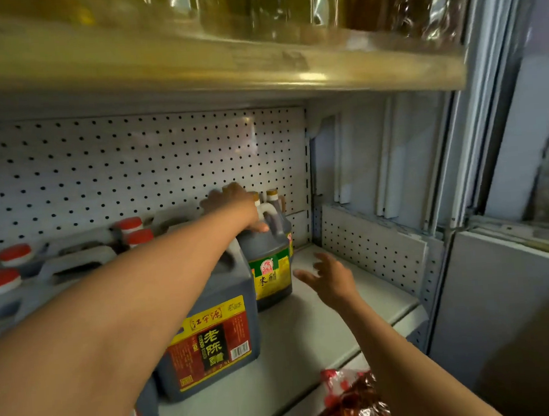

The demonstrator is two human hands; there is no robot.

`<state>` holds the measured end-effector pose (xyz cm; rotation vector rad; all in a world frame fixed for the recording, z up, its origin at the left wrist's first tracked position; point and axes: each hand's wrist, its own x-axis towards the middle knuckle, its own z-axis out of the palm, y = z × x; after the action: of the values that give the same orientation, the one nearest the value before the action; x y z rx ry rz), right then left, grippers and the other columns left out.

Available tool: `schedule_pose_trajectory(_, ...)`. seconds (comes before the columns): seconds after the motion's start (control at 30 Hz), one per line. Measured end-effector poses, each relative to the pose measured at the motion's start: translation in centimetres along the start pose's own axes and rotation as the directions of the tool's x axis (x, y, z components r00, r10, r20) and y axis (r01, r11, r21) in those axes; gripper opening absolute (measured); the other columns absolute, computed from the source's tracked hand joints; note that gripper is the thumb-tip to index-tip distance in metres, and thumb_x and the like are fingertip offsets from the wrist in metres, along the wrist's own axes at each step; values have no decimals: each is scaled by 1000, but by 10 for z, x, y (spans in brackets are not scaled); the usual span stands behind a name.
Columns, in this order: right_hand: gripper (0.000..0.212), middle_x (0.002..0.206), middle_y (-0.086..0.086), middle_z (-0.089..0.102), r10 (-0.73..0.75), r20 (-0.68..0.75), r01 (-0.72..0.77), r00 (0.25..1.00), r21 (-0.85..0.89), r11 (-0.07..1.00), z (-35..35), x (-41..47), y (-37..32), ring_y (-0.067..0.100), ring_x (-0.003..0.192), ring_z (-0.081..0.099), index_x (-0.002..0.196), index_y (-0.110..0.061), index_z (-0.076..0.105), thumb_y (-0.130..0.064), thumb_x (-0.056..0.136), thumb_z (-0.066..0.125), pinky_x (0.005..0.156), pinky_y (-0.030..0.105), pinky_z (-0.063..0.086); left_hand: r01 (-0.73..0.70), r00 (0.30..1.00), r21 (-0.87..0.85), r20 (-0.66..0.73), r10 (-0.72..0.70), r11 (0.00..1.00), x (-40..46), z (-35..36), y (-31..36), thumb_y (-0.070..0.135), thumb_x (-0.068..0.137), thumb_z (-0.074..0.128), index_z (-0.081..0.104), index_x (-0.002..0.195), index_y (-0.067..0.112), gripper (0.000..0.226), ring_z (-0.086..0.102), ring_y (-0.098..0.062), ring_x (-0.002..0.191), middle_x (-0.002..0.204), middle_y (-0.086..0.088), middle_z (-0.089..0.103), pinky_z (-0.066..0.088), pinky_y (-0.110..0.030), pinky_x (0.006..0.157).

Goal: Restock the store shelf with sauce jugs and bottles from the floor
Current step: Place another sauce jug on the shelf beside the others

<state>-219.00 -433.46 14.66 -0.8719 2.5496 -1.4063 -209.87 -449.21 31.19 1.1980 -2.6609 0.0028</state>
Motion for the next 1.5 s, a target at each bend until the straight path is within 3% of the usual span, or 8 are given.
schedule_pose_trajectory(0.13, 80, 143, 7, 60, -24, -89, 11, 996, -147, 989, -45, -35, -6, 28, 129, 57, 144, -18, 52, -62, 81, 73, 101, 37, 47, -73, 989, -250, -141, 39, 965, -56, -18, 4, 51, 68, 86, 30, 146, 11, 103, 35, -39, 136, 146, -20, 40, 40, -51, 107)
schedule_pose_trajectory(0.3, 78, 141, 6, 61, -83, -100, 58, 992, -225, 973, -77, -94, -14, 28, 126, 57, 144, -24, 53, -60, 79, 76, 99, 39, 49, -239, 952, -441, -284, 118, 865, -144, 13, 9, 34, 72, 87, 38, 140, 22, 85, 37, -36, 130, 144, -15, 32, 44, -44, 96)
schedule_pose_trajectory(0.43, 80, 145, 7, 57, -86, -30, 68, 996, -390, 918, -88, -145, -6, 32, 134, 49, 147, -23, 49, -58, 80, 76, 108, 45, 45, -195, 978, -494, -164, 130, 848, -207, 51, -2, 31, 72, 88, 40, 139, 23, 83, 40, -35, 128, 140, -16, 33, 42, -40, 102)
schedule_pose_trajectory(0.6, 85, 137, 10, 60, 4, 38, 14, 999, -474, 880, -86, -211, 5, 34, 135, 44, 149, -27, 44, -55, 77, 80, 105, 45, 44, -150, 986, -522, -23, 162, 840, -275, 97, -35, 31, 72, 88, 45, 136, 26, 78, 40, -30, 125, 132, -11, 34, 39, -34, 103)
schedule_pose_trajectory(0.87, 80, 143, 5, 55, 119, -26, -110, 993, -617, 779, -73, -307, 24, 34, 134, 44, 148, -30, 45, -59, 79, 75, 108, 49, 40, -201, 946, -525, 116, 303, 827, -342, 153, -62, 27, 81, 81, 43, 138, 31, 68, 34, -32, 133, 143, -11, 30, 41, -40, 104)
schedule_pose_trajectory(0.93, 84, 140, 4, 58, 161, -41, -149, 986, -647, 748, -65, -326, 30, 33, 130, 47, 146, -34, 45, -65, 74, 73, 109, 50, 40, -228, 926, -508, 150, 345, 831, -354, 164, -72, 27, 82, 80, 42, 139, 32, 69, 33, -31, 135, 145, -10, 29, 43, -41, 103)
schedule_pose_trajectory(1.17, 82, 140, 14, 56, 356, -107, -350, 928, -579, 737, -7, -416, 30, 35, 129, 50, 147, -25, 48, -46, 76, 83, 110, 40, 41, -299, 844, -523, 245, 477, 798, -397, 209, -136, 24, 81, 81, 47, 136, 33, 66, 31, -30, 135, 145, -8, 27, 41, -40, 104)
schedule_pose_trajectory(1.5, 69, 134, 10, 60, 580, -76, -538, 811, -488, 687, 74, -572, 61, 31, 125, 54, 142, -24, 55, -46, 81, 79, 101, 41, 48, -185, 628, -547, 573, 526, 817, -508, 292, -224, 27, 80, 82, 44, 142, 27, 73, 33, -36, 139, 150, -14, 24, 36, -44, 112)
